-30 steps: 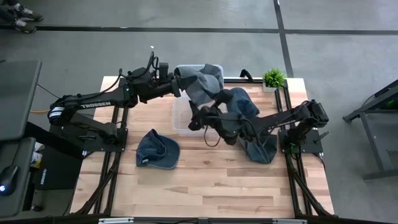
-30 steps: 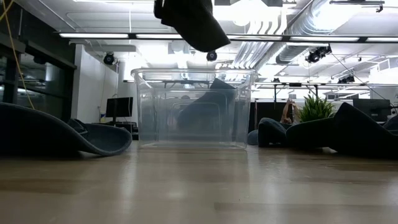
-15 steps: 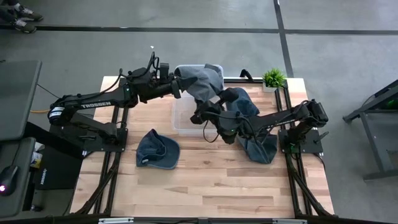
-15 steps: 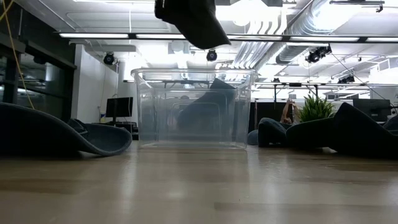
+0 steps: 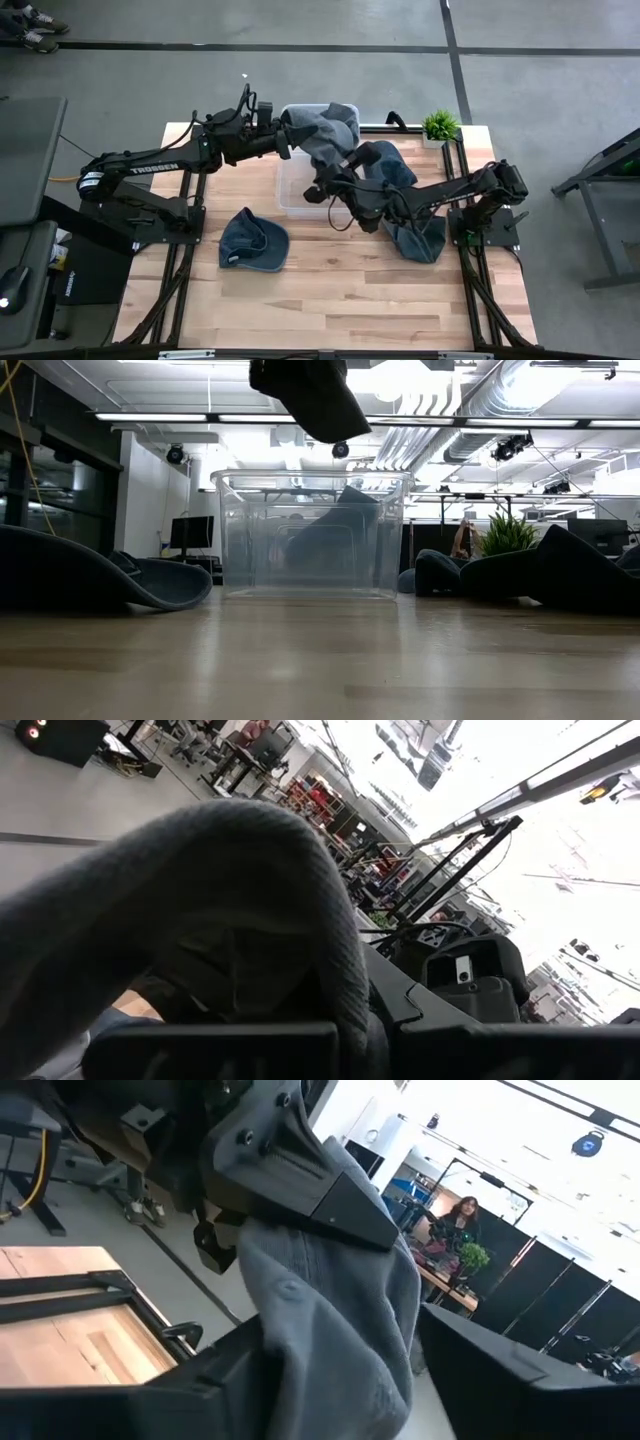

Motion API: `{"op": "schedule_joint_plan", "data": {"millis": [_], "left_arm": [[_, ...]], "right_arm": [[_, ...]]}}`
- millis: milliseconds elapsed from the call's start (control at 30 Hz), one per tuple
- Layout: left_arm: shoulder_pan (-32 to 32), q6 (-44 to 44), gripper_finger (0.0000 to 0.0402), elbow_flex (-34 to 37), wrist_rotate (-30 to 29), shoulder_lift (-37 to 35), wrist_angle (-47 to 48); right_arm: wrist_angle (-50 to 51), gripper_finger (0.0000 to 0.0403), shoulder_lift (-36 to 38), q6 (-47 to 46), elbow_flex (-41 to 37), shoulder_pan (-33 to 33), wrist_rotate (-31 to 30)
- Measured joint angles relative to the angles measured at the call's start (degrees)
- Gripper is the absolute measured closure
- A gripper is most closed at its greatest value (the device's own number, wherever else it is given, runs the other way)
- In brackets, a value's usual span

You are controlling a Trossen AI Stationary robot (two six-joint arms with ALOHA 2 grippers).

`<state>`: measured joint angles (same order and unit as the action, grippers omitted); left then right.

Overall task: Pick & Place hat
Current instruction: Put the gray cap into the top transparent bin

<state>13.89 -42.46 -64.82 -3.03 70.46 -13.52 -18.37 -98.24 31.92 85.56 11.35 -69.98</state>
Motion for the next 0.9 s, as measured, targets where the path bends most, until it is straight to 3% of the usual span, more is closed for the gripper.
{"op": "schedule_joint_plan", "data": {"millis": [367,900], "left_arm": [[0.0,0.0,0.0401,0.0,0.8,0.0,0.0],[0.0,4.3,0.0373,0.0,0.5,0.0,0.0]], "right_arm": [[-0.6,0.039,0.0,0.0,0.0,1.5,0.2],[-1.1,0.0401,0.0,-0.3,0.0,1.9,1.1]]}}
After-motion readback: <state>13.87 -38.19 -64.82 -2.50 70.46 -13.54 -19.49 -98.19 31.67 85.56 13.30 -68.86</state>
